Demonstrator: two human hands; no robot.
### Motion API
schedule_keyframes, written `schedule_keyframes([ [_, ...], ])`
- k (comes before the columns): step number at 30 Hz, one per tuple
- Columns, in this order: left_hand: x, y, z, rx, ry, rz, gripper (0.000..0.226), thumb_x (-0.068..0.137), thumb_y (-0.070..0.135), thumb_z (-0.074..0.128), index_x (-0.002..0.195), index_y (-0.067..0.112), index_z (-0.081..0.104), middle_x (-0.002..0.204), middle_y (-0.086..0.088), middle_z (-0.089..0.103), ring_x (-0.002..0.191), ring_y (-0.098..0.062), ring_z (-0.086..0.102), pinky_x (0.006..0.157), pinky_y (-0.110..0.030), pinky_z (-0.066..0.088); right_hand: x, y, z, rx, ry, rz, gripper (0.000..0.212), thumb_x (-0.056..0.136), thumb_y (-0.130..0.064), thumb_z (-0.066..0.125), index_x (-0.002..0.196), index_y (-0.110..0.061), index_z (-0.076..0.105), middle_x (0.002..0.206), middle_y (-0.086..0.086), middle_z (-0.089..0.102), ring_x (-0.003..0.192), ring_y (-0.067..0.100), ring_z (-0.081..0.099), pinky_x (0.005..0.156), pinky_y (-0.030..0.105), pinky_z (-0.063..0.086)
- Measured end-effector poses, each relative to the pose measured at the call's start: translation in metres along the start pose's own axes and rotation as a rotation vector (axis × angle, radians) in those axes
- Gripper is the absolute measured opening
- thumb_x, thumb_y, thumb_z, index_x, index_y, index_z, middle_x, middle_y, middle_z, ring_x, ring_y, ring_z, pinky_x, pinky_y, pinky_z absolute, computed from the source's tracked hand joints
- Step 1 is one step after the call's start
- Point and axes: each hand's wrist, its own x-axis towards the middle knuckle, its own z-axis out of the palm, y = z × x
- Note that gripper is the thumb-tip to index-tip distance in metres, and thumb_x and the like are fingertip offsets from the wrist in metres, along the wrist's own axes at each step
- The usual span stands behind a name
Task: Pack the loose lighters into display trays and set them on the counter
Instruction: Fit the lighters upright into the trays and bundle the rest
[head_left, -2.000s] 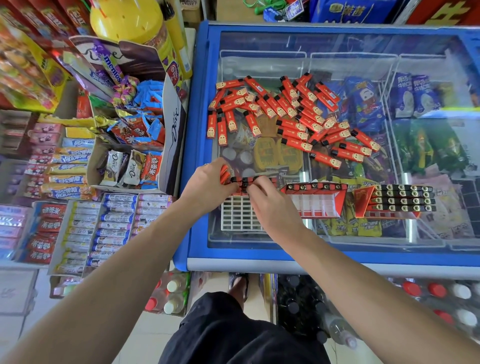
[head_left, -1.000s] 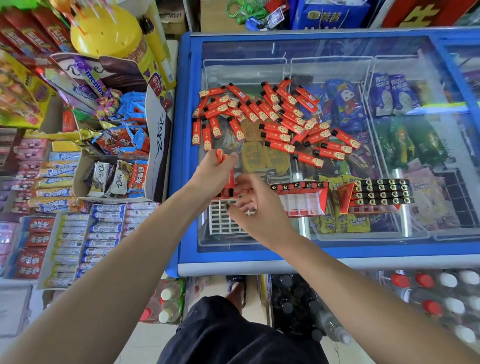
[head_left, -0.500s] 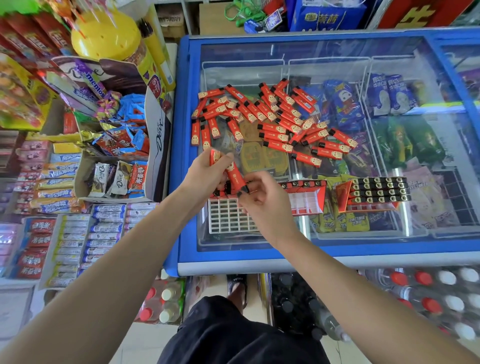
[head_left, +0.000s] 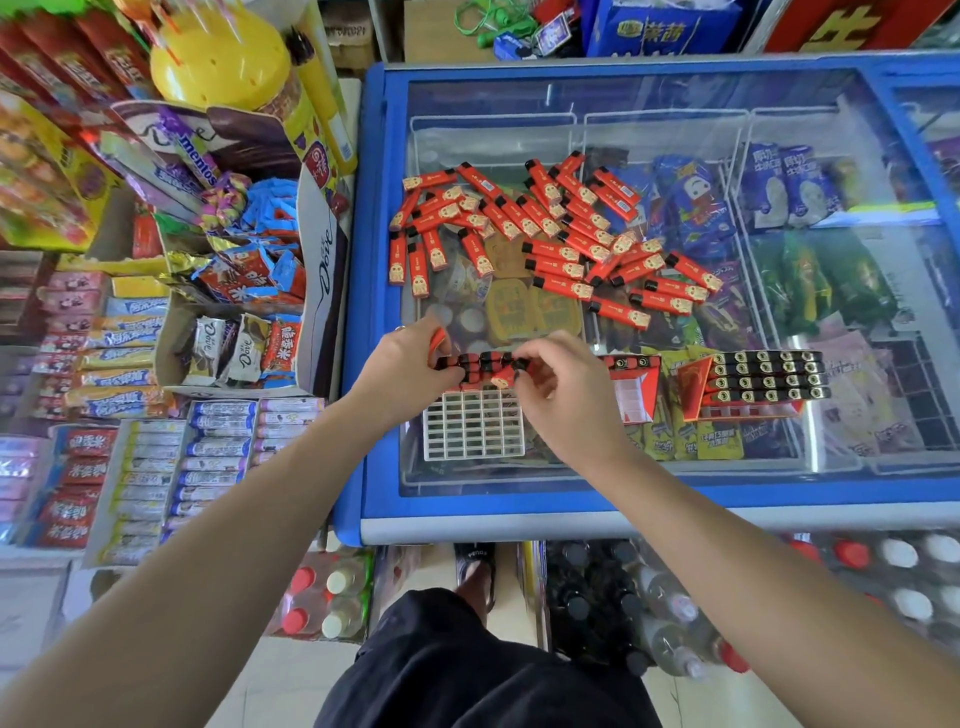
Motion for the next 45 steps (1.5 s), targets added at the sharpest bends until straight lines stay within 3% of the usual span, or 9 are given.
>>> schedule_keyframes([
  [6, 0.000, -0.004, 0.005, 0.063, 0.026, 0.036, 0.018, 0.087, 0.018, 0.071, 0.090, 0.021, 0.054, 0.075, 0.007, 0.051, 0.068, -0.010, 0.048, 0.057, -0.025, 0.033, -0.002, 0.009, 0.015, -0.245, -0.111, -0.185, 0.014, 0.092, -0.002, 0.066, 0.105, -0.006, 0.066, 0.104, 0.005, 0.063, 0.063, 0.018, 0.061, 0.052, 0.032, 0.052],
  [13, 0.000, -0.007, 0.006, 0.101, 0.036, 0.066, 0.020, 0.088, 0.022, 0.072, 0.091, 0.022, 0.052, 0.078, 0.002, 0.055, 0.071, -0.013, 0.052, 0.057, -0.026, 0.036, -0.001, 0.018, 0.029, -0.384, -0.114, -0.242, 0.014, 0.087, 0.005, 0.069, 0.097, -0.003, 0.063, 0.092, 0.010, 0.060, 0.046, 0.022, 0.052, 0.038, 0.031, 0.044],
  [19, -0.001, -0.006, 0.007, 0.100, 0.034, 0.050, 0.027, 0.085, 0.027, 0.075, 0.099, 0.020, 0.054, 0.090, 0.001, 0.062, 0.079, -0.016, 0.060, 0.067, -0.032, 0.051, -0.002, 0.018, 0.033, -0.446, -0.087, -0.303, 0.015, 0.083, 0.009, 0.069, 0.084, -0.004, 0.061, 0.084, 0.009, 0.051, 0.047, 0.018, 0.036, 0.036, 0.031, 0.039],
  [27, -0.003, 0.009, 0.003, -0.042, 0.020, 0.042, 0.018, 0.098, 0.029, 0.063, 0.099, 0.014, 0.053, 0.085, -0.012, 0.066, 0.077, -0.029, 0.062, 0.071, -0.042, 0.052, -0.007, 0.014, 0.033, -0.426, -0.078, -0.277, 0.033, 0.072, 0.012, 0.078, 0.102, -0.002, 0.074, 0.087, 0.010, 0.062, 0.056, 0.021, 0.056, 0.041, 0.029, 0.044],
  [31, -0.002, 0.026, 0.000, -0.181, 0.007, -0.021, 0.025, 0.105, 0.033, 0.052, 0.099, 0.011, 0.062, 0.088, -0.015, 0.067, 0.068, -0.018, 0.057, 0.061, -0.030, 0.047, -0.007, 0.003, 0.027, -0.264, -0.050, -0.118, 0.028, 0.093, 0.000, 0.061, 0.119, -0.009, 0.065, 0.104, 0.003, 0.061, 0.066, 0.018, 0.058, 0.050, 0.029, 0.046],
  [37, 0.003, 0.039, -0.001, -0.465, 0.018, -0.135, 0.025, 0.101, 0.040, 0.057, 0.090, 0.023, 0.071, 0.077, -0.005, 0.055, 0.070, -0.018, 0.050, 0.069, -0.035, 0.042, -0.001, -0.024, 0.008, 0.294, 0.036, 0.263, 0.018, 0.093, -0.006, 0.061, 0.108, -0.014, 0.060, 0.095, -0.004, 0.063, 0.079, 0.008, 0.061, 0.068, 0.024, 0.051],
  [40, 0.006, 0.037, 0.000, -0.548, 0.033, -0.139, 0.021, 0.101, 0.039, 0.059, 0.099, 0.022, 0.070, 0.071, 0.009, 0.061, 0.070, -0.011, 0.056, 0.074, -0.032, 0.047, 0.001, -0.029, 0.003, 0.528, -0.032, 0.437, 0.019, 0.092, -0.016, 0.066, 0.109, -0.025, 0.062, 0.097, 0.001, 0.069, 0.088, 0.016, 0.069, 0.084, 0.040, 0.057],
  [43, 0.008, 0.037, 0.002, -0.583, 0.046, -0.149, 0.013, 0.101, 0.033, 0.062, 0.101, 0.023, 0.070, 0.069, 0.018, 0.066, 0.066, -0.002, 0.060, 0.073, -0.024, 0.050, 0.001, -0.031, -0.002, 0.595, 0.011, 0.426, 0.029, 0.087, -0.015, 0.070, 0.105, -0.036, 0.062, 0.097, 0.001, 0.069, 0.087, 0.026, 0.071, 0.085, 0.051, 0.058],
  [45, 0.010, 0.036, 0.003, -0.605, 0.054, -0.168, 0.011, 0.100, 0.031, 0.063, 0.100, 0.023, 0.071, 0.074, 0.015, 0.069, 0.067, -0.003, 0.061, 0.074, -0.024, 0.050, 0.002, -0.031, -0.007, 0.537, 0.026, 0.367, 0.039, 0.086, -0.004, 0.072, 0.106, -0.036, 0.060, 0.095, -0.004, 0.066, 0.081, 0.020, 0.071, 0.079, 0.037, 0.059],
])
